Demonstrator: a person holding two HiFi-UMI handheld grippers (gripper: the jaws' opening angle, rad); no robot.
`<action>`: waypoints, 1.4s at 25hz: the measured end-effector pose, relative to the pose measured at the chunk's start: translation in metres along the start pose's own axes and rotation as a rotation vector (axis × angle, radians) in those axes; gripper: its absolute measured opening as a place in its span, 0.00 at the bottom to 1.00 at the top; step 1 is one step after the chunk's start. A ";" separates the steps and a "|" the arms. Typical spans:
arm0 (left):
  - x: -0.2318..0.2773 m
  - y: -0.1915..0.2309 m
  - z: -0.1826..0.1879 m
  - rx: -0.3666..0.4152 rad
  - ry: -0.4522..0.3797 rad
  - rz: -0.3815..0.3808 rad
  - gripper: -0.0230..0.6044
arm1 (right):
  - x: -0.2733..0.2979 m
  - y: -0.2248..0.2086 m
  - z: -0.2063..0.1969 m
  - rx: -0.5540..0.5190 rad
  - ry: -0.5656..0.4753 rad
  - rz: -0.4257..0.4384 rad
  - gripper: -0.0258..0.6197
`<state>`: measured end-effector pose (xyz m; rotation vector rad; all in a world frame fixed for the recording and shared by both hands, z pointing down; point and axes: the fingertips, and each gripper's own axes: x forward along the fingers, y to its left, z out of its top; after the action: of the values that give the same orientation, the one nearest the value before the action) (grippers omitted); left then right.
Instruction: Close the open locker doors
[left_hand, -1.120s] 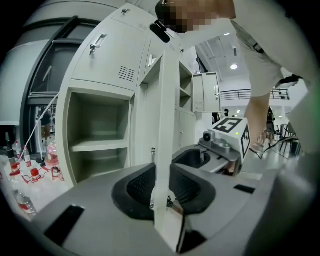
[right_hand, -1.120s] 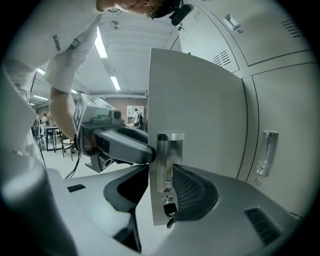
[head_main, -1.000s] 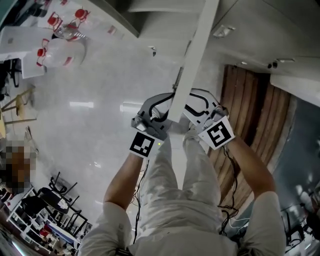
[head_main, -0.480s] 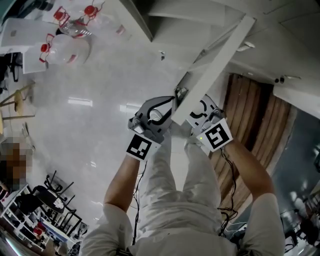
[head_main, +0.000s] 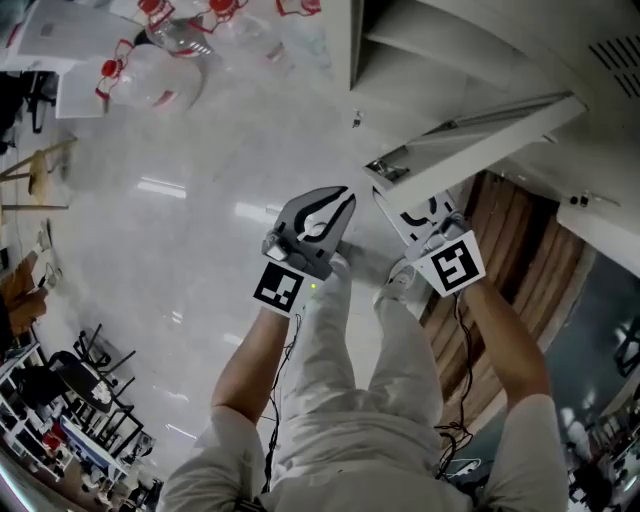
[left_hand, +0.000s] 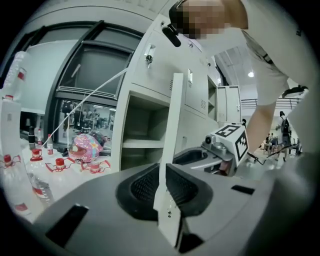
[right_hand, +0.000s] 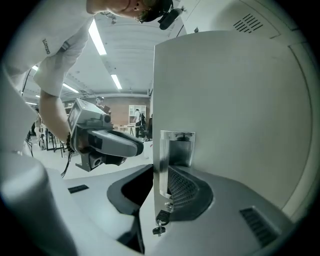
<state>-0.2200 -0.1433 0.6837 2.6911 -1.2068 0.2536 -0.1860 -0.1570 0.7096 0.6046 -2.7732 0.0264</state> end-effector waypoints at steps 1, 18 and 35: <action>0.001 0.003 -0.001 -0.002 -0.008 0.002 0.11 | 0.005 -0.004 0.001 -0.012 0.000 -0.004 0.19; 0.054 0.075 0.009 -0.013 -0.044 0.169 0.05 | 0.071 -0.075 0.027 0.076 -0.058 -0.295 0.11; 0.109 0.127 0.015 0.018 -0.061 0.185 0.04 | 0.092 -0.121 0.027 0.200 -0.021 -0.503 0.11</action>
<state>-0.2427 -0.3088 0.7058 2.6222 -1.4802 0.2092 -0.2233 -0.3068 0.7059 1.3411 -2.5729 0.1893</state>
